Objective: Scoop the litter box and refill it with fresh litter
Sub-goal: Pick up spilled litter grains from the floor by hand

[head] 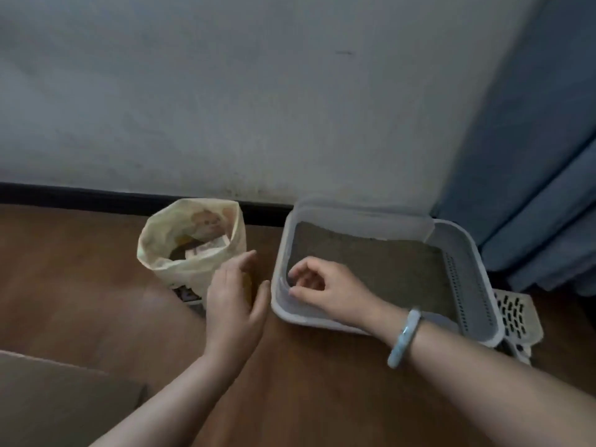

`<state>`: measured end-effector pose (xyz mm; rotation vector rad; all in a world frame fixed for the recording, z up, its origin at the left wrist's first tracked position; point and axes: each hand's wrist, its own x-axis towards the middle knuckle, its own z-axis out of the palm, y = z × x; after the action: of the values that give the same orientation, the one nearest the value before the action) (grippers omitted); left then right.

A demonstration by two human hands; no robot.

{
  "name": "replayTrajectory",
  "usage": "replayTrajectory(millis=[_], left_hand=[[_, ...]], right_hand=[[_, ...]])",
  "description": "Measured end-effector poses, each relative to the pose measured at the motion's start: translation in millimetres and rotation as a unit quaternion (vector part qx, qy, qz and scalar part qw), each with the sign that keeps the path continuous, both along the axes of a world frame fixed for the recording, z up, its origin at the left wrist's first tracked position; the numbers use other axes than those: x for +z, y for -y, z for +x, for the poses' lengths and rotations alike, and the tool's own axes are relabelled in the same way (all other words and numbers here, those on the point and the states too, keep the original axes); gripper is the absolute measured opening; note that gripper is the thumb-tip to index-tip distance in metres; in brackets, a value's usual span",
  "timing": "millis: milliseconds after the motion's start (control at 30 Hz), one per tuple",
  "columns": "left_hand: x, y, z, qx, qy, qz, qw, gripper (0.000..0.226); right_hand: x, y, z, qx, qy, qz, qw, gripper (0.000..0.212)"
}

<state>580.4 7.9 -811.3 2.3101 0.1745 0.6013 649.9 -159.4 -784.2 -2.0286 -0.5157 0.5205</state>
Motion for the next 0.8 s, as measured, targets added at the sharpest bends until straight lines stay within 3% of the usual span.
replayTrajectory(millis=[100, 200, 400, 600, 800], left_hand=[[-25.3, 35.5, -26.4, -0.051, -0.017, 0.01, 0.999, 0.045], [-51.0, 59.0, -45.5, -0.086, -0.105, 0.001, 0.991, 0.044], [-93.8, 67.4, -52.7, -0.159, -0.261, 0.069, 0.95, 0.03], [-121.7, 56.3, -64.0, -0.216, -0.313, 0.163, 0.91, 0.019], [-131.5, 70.4, -73.4, -0.214, -0.332, 0.08, 0.915, 0.019]], right_hand=[[-20.0, 47.2, -29.7, 0.029, -0.02, -0.031, 0.999, 0.014], [-48.9, 90.2, -52.7, 0.033, -0.052, -0.074, 0.995, 0.014], [-108.1, 171.1, -77.6, -0.016, -0.086, -0.185, 0.979, 0.012], [-153.4, 205.6, -87.8, -0.025, -0.011, -0.264, 0.964, 0.016], [-170.6, 158.8, -84.5, 0.038, 0.116, -0.25, 0.961, 0.027]])
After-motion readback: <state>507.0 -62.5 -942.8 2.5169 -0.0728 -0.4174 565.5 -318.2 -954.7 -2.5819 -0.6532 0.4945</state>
